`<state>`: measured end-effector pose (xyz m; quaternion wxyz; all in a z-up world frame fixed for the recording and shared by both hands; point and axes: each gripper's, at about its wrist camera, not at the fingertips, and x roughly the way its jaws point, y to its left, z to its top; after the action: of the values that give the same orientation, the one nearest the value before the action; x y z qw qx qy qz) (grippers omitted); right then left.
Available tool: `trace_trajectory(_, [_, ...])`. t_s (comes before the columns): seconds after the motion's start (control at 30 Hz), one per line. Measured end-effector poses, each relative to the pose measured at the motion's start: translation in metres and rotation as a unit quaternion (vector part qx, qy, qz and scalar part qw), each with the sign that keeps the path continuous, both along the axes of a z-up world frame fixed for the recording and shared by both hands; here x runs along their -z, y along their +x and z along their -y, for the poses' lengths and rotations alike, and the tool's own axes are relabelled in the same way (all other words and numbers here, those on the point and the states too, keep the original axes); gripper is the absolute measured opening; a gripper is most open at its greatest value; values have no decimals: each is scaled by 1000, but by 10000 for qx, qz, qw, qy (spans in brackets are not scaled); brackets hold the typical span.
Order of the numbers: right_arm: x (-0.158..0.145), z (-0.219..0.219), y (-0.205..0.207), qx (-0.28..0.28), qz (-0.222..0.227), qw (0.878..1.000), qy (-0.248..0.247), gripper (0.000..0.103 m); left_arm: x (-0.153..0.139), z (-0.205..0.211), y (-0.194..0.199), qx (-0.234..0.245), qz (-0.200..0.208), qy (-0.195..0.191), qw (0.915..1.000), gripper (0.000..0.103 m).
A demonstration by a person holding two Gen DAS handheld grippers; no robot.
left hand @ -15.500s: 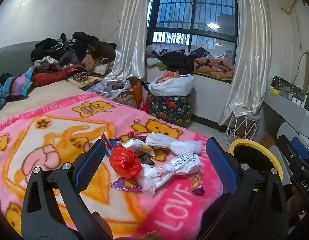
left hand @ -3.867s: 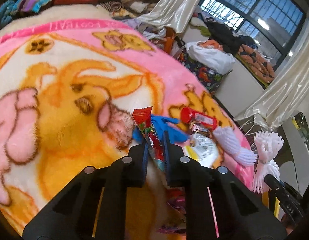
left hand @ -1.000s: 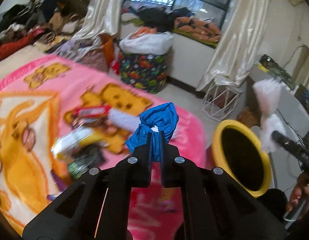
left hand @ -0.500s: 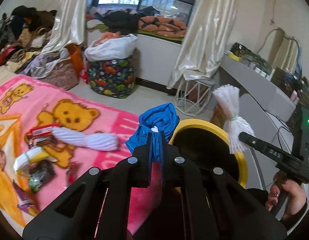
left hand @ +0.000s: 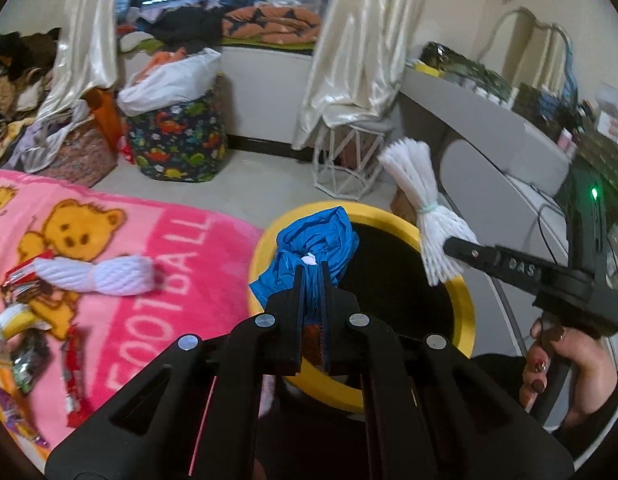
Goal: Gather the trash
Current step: 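Open both grippers to drop the blue plastic and mesh into the bin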
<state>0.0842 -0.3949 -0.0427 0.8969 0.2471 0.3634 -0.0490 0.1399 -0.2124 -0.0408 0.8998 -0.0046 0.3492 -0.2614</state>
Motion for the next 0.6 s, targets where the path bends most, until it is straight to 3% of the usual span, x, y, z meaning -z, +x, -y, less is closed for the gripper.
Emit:
trace_trajectory(0.33, [7,20,1,61,-134,9995,290,18,24,31,13,385,-351,201,9984,3])
trace_trajectory(0.4, [9,22,1,45,-153,9990,414,24,28,35,17,436,-394,219,9980,3])
trace_trajectory(0.43, [10,25,2,52,-149,9985,527,40,29,37,18,451,-414,243,9978,5])
trace_trajectory(0.47, [11,28,0,105,-114,9975,686,54,31,38,20,455,-441,269,9976,14])
trace_trajectory(0.5, [10,29,-1,137,-83,9970,751,56,33,39,21,435,-470,278,9976,22])
trace_trajectory(0.57, [6,31,-2,142,-44,9975,688,58,32,36,22,328,-450,219,9982,63])
trace_trajectory(0.6, [5,32,-3,178,-26,9977,646,64,30,33,21,304,-455,128,9984,66])
